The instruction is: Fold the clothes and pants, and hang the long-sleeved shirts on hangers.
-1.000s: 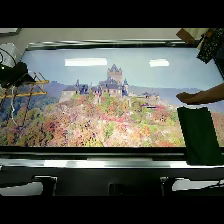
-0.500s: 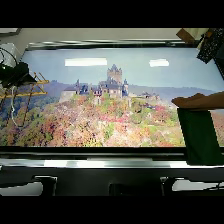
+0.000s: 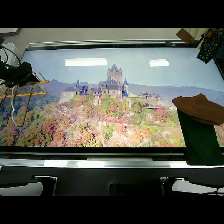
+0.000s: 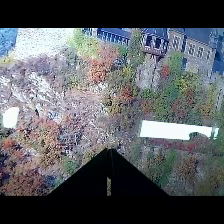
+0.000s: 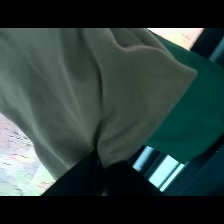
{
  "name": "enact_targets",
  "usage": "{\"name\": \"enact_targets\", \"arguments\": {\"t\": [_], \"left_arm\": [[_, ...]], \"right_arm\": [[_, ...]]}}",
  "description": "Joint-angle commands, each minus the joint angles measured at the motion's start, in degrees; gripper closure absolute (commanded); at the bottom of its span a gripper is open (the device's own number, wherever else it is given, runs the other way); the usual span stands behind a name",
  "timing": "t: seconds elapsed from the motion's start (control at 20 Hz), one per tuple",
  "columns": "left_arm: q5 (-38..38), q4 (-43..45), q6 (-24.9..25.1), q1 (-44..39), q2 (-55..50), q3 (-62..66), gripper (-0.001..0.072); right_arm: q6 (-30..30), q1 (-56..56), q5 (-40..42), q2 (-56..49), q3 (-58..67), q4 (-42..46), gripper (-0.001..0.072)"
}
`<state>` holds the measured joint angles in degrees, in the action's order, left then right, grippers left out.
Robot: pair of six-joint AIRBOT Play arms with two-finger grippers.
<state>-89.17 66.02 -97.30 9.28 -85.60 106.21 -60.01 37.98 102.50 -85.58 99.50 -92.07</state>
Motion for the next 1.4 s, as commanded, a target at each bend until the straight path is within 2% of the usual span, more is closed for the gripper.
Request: {"name": "enact_targets", "arguments": {"t": [0.0, 0.2, 0.5, 0.85, 1.25, 1.3, 1.35], "left_arm": [[0.0, 0.0, 0.0, -0.1, 0.0, 0.0, 0.0694], [0.0, 0.0, 0.0, -0.1, 0.0, 0.0, 0.0694], [0.0, 0.0, 0.0, -0.1, 0.0, 0.0, 0.0694], [0.0, 0.0, 0.0, -0.1, 0.0, 0.0, 0.0694], [0.0, 0.0, 0.0, -0.1, 0.0, 0.0, 0.0694], [0.0, 0.0, 0.0, -0.1, 0.0, 0.0, 0.0694], [0.0, 0.0, 0.0, -0.1, 0.0, 0.0, 0.0694]], "right_arm": [[-0.9, 0.0, -4.4, 4.1, -13.9, 3.3, 0.0683], [-0.9, 0.0, -8.4, 7.3, -27.5, 6.6, 0.0682], [-2.4, 0.0, -10.8, 9.3, -37.2, 13.0, 0.0682], [-4.6, 0.0, -9.2, 10.7, -38.5, 19.5, 0.0682], [-4.7, 0.0, -6.5, 10.7, -38.5, 18.0, 0.0676], [-4.7, 0.0, -6.4, 10.7, -38.5, 18.4, 0.0599], [-4.7, 0.0, -6.1, 10.7, -38.5, 18.7, 0.0413]]}}
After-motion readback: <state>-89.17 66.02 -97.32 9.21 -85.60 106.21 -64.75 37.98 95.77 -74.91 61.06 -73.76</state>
